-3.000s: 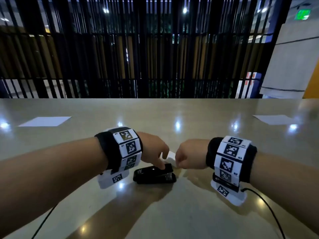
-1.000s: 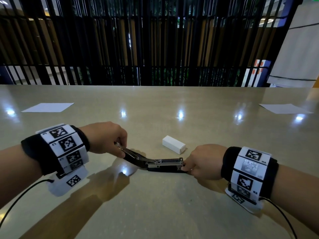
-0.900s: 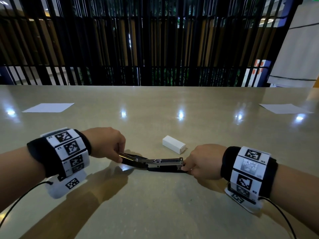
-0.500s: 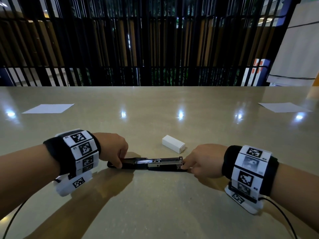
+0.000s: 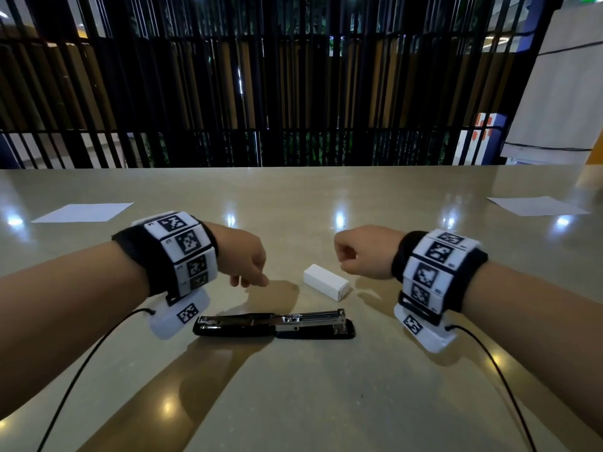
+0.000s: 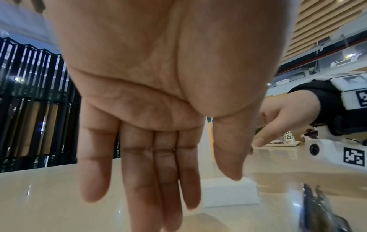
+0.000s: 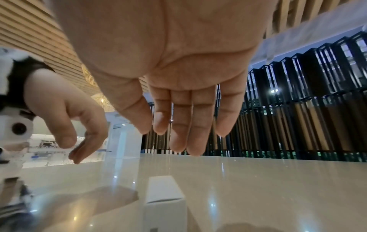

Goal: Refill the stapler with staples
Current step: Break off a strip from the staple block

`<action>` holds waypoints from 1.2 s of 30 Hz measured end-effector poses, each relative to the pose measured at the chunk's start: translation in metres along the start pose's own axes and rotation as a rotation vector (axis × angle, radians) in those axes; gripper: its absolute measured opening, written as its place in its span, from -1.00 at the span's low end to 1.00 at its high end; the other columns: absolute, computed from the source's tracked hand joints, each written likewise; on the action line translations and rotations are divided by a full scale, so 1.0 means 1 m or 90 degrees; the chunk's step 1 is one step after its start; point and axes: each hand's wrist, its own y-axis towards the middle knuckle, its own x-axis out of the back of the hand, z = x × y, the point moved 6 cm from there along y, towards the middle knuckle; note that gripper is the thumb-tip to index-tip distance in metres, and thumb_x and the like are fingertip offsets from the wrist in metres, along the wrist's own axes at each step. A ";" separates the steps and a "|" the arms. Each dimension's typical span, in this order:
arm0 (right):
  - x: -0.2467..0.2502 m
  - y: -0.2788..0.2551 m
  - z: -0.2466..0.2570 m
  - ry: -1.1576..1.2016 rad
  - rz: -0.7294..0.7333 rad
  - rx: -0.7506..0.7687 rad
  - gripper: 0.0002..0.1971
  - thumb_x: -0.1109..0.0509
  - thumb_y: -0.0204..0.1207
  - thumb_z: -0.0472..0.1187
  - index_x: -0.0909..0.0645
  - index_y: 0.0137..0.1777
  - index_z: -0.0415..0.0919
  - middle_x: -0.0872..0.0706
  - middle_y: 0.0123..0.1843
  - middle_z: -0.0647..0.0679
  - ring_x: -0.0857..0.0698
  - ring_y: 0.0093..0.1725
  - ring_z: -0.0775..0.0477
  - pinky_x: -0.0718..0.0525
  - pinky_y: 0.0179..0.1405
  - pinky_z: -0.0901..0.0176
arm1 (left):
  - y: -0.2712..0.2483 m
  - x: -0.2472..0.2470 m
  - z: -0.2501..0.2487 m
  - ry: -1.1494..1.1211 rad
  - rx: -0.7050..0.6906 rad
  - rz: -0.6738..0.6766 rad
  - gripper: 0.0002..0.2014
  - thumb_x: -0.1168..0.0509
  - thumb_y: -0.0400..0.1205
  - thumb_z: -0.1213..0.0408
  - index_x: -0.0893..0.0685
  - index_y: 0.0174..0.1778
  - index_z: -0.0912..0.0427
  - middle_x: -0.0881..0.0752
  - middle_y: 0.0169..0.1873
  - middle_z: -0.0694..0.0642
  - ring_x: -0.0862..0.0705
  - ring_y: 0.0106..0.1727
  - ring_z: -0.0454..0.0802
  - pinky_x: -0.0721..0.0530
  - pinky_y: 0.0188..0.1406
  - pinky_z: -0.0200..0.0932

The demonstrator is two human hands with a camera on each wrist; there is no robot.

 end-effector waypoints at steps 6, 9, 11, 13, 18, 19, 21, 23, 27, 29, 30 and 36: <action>-0.028 0.036 0.002 -0.065 0.124 -0.063 -0.47 -0.31 0.57 0.13 -0.50 0.39 -0.23 -0.67 0.29 -0.11 -0.66 0.22 -0.14 -0.60 0.13 0.06 | 0.034 0.017 -0.020 -0.022 -0.008 -0.022 -0.62 -0.26 0.63 -0.03 -0.69 0.17 0.18 -0.68 -0.36 -0.15 -0.70 -0.17 -0.12 -0.66 0.10 -0.10; -0.040 0.048 0.003 -0.080 0.149 -0.067 -0.47 -0.38 0.49 0.17 -0.67 0.22 -0.28 -0.78 0.06 -0.12 -0.70 -0.06 -0.09 -0.63 -0.09 0.09 | 0.051 0.017 -0.027 -0.078 -0.011 -0.042 -0.58 -0.32 0.60 -0.02 -0.62 0.28 0.16 -0.70 -0.33 -0.13 -0.73 -0.16 -0.10 -0.66 -0.01 -0.15; -0.043 0.053 0.004 -0.066 0.143 -0.065 -0.54 -0.43 0.44 0.12 -0.70 0.12 -0.27 -0.73 -0.15 -0.07 -0.64 -0.21 -0.06 -0.58 -0.23 0.12 | 0.060 0.014 -0.030 -0.105 -0.014 -0.046 -0.55 -0.32 0.59 -0.02 -0.58 0.32 0.16 -0.74 -0.27 -0.09 -0.76 -0.14 -0.07 -0.65 -0.14 -0.19; -0.043 0.054 0.005 -0.054 0.137 -0.062 -0.60 -0.44 0.42 0.06 -0.68 0.09 -0.25 -0.68 -0.19 -0.07 -0.62 -0.24 -0.07 -0.56 -0.26 0.11 | 0.068 0.009 -0.034 -0.110 -0.026 -0.028 -0.51 -0.27 0.60 -0.07 -0.61 0.31 0.21 -0.82 -0.10 0.02 -0.80 -0.05 -0.02 -0.67 -0.09 -0.16; -0.044 0.054 0.008 -0.003 0.106 -0.040 -0.63 -0.37 0.48 -0.02 -0.57 0.14 -0.29 -0.60 -0.11 -0.12 -0.56 -0.17 -0.12 -0.50 -0.20 0.07 | 0.084 -0.002 -0.039 -0.150 -0.036 0.002 -0.48 -0.20 0.61 -0.16 -0.70 0.06 0.29 -0.85 -0.01 0.20 -0.74 -0.21 -0.03 -0.63 -0.16 -0.15; -0.043 0.053 0.008 0.007 0.099 -0.034 -0.65 -0.37 0.49 -0.03 -0.55 0.11 -0.28 -0.59 -0.10 -0.12 -0.56 -0.16 -0.13 -0.49 -0.19 0.06 | 0.085 -0.003 -0.039 -0.159 -0.037 -0.002 -0.50 -0.22 0.61 -0.14 -0.70 0.03 0.30 -0.85 -0.06 0.21 -0.72 -0.26 -0.06 -0.60 -0.24 -0.20; -0.043 0.052 0.008 0.022 0.081 -0.024 -0.69 -0.42 0.47 -0.01 -0.47 0.03 -0.20 -0.58 -0.09 -0.10 -0.55 -0.15 -0.13 -0.50 -0.18 0.07 | 0.087 -0.003 -0.039 -0.184 -0.041 -0.006 -0.55 -0.27 0.60 -0.08 -0.72 0.00 0.30 -0.82 -0.22 0.13 -0.71 -0.28 -0.08 -0.66 -0.23 -0.22; -0.040 0.049 0.006 0.046 0.055 -0.021 -0.63 -0.51 0.41 0.02 -0.41 -0.02 -0.13 -0.57 -0.10 -0.06 -0.55 -0.14 -0.10 -0.52 -0.18 0.09 | 0.087 0.001 -0.037 -0.209 -0.056 -0.016 -0.64 -0.35 0.55 -0.07 -0.72 -0.12 0.23 -0.82 -0.26 0.06 -0.80 -0.17 -0.03 -0.74 -0.04 -0.13; -0.034 0.042 -0.001 0.133 0.012 -0.021 -0.59 -0.58 0.34 0.00 -0.41 -0.02 -0.10 -0.66 -0.05 -0.07 -0.65 -0.10 -0.12 -0.63 -0.10 0.04 | 0.081 0.015 -0.042 -0.211 -0.103 -0.086 -0.51 -0.51 0.42 -0.01 -0.72 0.06 0.34 -0.82 -0.26 0.08 -0.75 -0.40 -0.29 -0.72 -0.33 -0.35; -0.027 0.039 -0.004 0.142 0.001 -0.016 -0.65 -0.54 0.39 -0.03 -0.44 0.00 -0.09 -0.70 0.04 -0.09 -0.69 0.02 -0.14 -0.67 -0.01 0.02 | 0.076 0.022 -0.048 -0.175 -0.124 -0.121 -0.47 -0.54 0.38 0.00 -0.70 0.06 0.39 -0.77 -0.33 0.06 -0.63 -0.56 -0.31 -0.54 -0.56 -0.44; -0.022 0.037 -0.006 0.145 -0.009 -0.013 -0.69 -0.52 0.41 -0.05 -0.47 0.00 -0.08 -0.70 0.07 -0.09 -0.69 0.05 -0.13 -0.67 0.01 0.03 | 0.073 0.025 -0.051 -0.157 -0.133 -0.137 -0.47 -0.54 0.37 -0.01 -0.70 0.02 0.40 -0.74 -0.34 0.06 -0.60 -0.53 -0.23 -0.50 -0.56 -0.40; 0.008 0.026 -0.007 0.197 -0.116 0.041 -0.86 -0.39 0.52 -0.22 -0.65 0.06 -0.08 -0.70 0.02 0.05 -0.64 -0.05 0.02 -0.59 -0.09 0.19 | 0.071 0.024 -0.065 -0.118 -0.162 -0.172 -0.66 -0.51 0.42 0.05 -0.50 -0.35 0.14 -0.51 -0.44 0.00 -0.45 -0.42 -0.06 -0.38 -0.41 -0.20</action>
